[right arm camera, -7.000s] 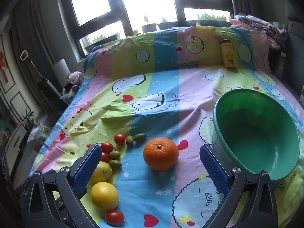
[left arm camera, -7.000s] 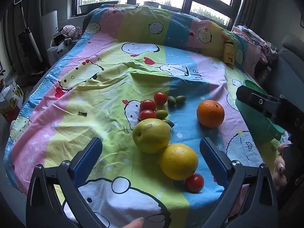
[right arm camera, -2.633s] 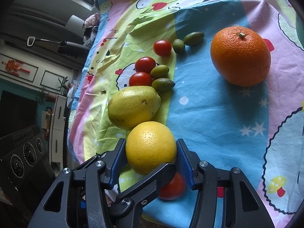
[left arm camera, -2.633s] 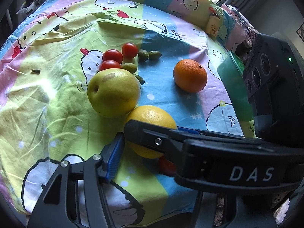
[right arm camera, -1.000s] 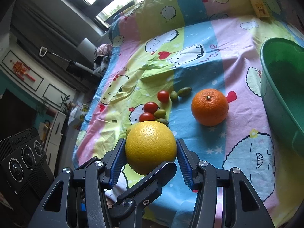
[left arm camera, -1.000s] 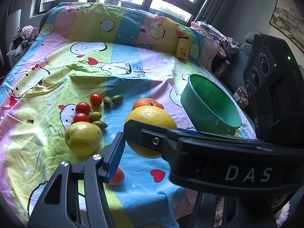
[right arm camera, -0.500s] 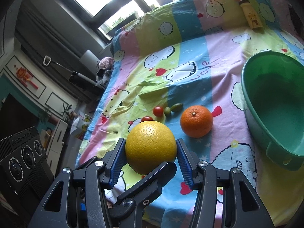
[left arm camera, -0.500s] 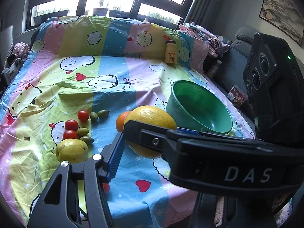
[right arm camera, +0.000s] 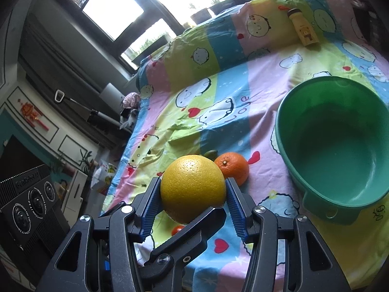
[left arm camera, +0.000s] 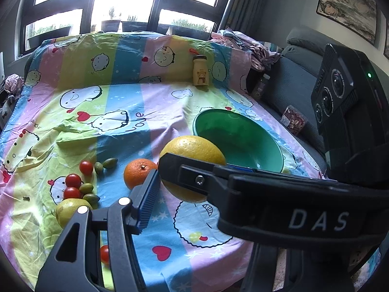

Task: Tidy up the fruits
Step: 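Lift the grapefruit with the right tool and carry it toward the green basin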

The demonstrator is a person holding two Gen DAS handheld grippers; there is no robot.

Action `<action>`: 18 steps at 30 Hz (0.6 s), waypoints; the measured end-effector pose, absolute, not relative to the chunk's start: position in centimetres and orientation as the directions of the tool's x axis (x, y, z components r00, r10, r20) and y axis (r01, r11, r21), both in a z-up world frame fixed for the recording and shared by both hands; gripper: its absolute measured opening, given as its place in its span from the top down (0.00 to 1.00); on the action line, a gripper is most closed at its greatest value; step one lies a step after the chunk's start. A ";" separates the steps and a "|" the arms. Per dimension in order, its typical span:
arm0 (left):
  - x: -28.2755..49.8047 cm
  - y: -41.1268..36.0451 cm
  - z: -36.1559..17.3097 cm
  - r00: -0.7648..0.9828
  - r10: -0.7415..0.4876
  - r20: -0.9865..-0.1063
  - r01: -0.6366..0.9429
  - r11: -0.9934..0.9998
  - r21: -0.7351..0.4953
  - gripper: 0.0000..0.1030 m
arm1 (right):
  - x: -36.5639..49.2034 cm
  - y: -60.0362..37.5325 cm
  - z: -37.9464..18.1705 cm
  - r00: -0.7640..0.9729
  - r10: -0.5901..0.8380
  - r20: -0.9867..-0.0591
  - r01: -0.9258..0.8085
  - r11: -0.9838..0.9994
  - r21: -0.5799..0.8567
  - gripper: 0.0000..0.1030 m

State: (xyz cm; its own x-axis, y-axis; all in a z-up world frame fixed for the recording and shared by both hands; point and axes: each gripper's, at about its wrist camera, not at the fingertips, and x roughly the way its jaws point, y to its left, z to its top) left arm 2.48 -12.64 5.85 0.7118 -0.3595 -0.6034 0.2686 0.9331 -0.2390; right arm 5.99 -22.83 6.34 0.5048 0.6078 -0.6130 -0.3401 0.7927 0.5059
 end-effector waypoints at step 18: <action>3.6 -15.8 6.6 0.701 -0.400 -0.590 0.342 0.915 -0.213 0.46 | 6.2 -26.6 7.0 0.566 0.592 -0.574 -0.285 0.794 0.537 0.47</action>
State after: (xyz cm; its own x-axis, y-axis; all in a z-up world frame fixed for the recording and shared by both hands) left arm 3.60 -15.82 6.57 0.7012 -0.3996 -0.5905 0.3418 0.9152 -0.2135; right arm 6.16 -26.63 6.98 0.5663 0.5918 -0.5736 -0.2852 0.7937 0.5373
